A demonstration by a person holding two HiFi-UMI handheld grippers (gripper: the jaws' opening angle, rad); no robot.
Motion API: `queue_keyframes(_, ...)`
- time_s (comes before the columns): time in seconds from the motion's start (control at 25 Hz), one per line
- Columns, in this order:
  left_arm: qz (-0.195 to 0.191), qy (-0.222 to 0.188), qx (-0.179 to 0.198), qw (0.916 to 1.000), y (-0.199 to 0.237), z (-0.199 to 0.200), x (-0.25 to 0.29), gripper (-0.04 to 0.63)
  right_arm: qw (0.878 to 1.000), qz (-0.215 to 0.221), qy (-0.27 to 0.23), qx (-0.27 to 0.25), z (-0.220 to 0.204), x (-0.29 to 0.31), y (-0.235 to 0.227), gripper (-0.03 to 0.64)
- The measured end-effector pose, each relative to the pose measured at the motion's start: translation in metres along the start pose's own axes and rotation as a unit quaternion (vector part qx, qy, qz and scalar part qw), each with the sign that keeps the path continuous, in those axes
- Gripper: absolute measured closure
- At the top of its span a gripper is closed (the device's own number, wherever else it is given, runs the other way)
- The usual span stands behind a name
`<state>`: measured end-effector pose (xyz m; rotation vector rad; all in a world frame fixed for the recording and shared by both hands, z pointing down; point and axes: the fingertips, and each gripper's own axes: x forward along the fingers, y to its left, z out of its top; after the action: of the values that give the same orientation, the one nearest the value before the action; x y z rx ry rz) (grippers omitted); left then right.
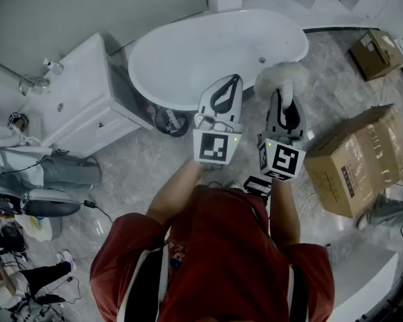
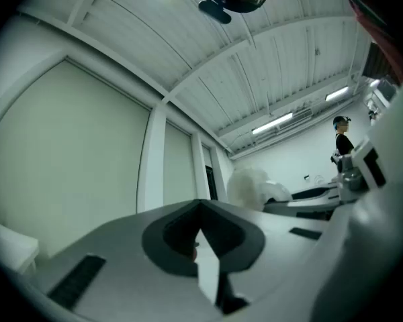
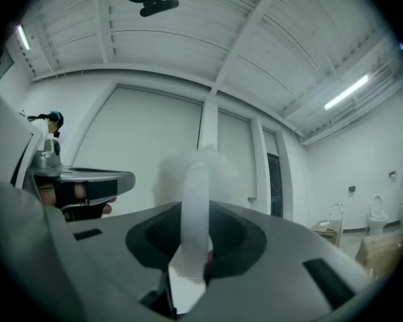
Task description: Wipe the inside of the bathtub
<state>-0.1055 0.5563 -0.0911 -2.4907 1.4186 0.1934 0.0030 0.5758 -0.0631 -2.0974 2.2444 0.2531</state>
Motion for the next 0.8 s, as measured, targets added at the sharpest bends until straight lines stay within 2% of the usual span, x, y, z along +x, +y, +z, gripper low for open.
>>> queue_keyframes(0.4,0.000,0.004,-0.012,0.9999,-0.027,-0.003,0.012,0.580,1.000,-0.005,0.008,0.005,-0.008,-0.007,-0.028,0.523)
queue_keyframes(0.8,0.002,0.017,-0.026,0.9995,-0.080,-0.016,0.029,0.580,0.999,-0.024,0.016,0.027,-0.029,-0.024,-0.091,0.523)
